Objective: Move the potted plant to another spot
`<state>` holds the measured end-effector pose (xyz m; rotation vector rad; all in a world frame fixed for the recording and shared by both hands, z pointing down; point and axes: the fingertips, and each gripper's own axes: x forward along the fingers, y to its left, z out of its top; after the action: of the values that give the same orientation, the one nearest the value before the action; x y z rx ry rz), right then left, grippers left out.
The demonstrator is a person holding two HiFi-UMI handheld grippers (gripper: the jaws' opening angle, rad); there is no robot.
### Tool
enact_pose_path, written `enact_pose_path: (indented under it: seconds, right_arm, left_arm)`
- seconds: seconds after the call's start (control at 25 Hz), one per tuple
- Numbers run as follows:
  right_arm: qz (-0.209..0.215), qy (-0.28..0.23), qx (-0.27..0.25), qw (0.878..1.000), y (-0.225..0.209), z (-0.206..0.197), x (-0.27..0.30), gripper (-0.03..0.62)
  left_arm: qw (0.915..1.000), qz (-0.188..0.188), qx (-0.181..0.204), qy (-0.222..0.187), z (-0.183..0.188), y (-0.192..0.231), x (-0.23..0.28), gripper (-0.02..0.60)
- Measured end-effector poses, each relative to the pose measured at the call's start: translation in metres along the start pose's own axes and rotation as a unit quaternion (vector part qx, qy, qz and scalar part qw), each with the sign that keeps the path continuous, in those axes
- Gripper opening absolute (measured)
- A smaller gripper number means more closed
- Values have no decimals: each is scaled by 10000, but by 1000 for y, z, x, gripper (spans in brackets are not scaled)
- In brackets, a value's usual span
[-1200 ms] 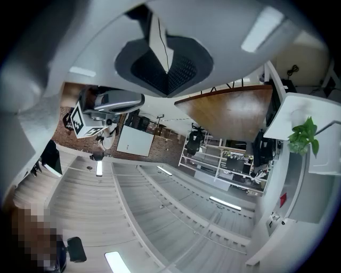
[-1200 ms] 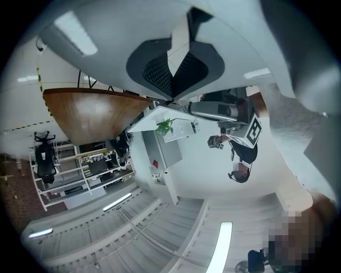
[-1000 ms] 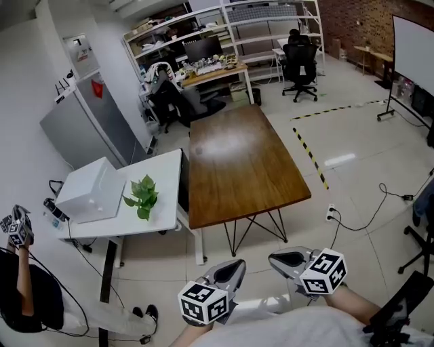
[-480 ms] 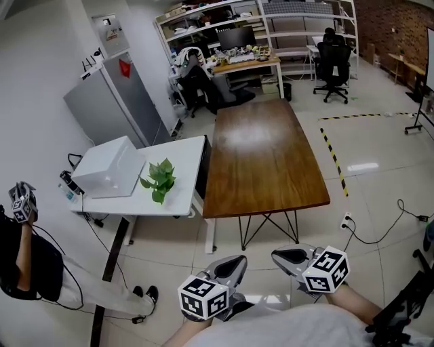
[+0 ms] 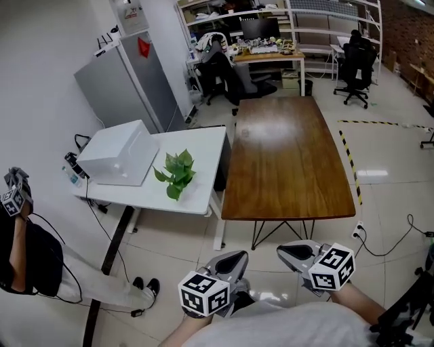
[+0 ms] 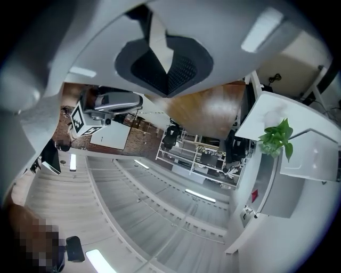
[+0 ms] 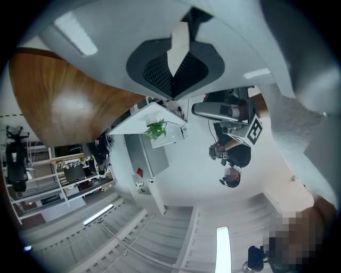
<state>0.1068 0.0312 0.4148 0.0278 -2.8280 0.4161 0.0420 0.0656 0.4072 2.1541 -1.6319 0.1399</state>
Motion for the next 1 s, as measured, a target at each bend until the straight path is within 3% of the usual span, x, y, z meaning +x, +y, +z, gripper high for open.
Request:
enact_pose_path:
  seconds: [0.56,0.8,1.0]
  right_arm:
    - [519,123,93,9985,-57,79,211,6]
    - [525,208,-19,9984,-75,104,273,6]
    - [647,418,-172,9969,-82,102,300,5]
  left_arm:
    - [9984,266,-496,-24,55,235,4,-6]
    - [9982,274,-522,-69,72,299,5,-6]
    - [9972,377,-649,-20,68,323,7,-6]
